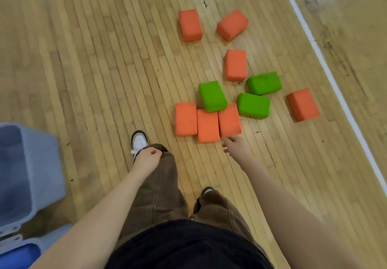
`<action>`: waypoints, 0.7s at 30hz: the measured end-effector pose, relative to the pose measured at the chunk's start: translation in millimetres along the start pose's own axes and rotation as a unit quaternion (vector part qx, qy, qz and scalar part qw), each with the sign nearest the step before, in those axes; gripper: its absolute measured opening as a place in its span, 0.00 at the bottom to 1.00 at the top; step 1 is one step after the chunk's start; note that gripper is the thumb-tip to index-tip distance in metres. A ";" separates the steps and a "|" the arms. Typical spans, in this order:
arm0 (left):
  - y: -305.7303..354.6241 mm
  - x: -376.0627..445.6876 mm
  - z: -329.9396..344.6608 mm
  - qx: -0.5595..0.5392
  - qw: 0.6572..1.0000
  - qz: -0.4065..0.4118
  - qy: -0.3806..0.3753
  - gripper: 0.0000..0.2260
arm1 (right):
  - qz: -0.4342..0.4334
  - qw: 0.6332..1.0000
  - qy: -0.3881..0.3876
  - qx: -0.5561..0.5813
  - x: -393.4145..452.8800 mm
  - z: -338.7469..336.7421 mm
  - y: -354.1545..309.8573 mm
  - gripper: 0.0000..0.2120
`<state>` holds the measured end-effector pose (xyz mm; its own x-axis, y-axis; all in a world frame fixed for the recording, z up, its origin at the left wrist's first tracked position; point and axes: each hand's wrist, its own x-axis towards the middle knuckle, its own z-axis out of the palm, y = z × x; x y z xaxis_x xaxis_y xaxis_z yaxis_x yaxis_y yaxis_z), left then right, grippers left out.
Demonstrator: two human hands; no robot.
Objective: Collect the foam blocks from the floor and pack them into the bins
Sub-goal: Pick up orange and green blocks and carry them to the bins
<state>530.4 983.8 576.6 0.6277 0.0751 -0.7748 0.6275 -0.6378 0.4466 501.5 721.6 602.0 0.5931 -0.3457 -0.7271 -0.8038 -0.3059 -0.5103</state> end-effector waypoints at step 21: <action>136.8 358.0 -3.3 0.403 0.857 0.301 -0.111 0.20 | 0.033 0.993 0.098 0.064 299.8 154.5 -67.2 0.12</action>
<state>842.5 926.0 361.8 0.5661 -0.5449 -0.6185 -0.3576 -0.8384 0.4113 726.2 775.6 347.3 0.5260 -0.5311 -0.6643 -0.8333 -0.1654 -0.5275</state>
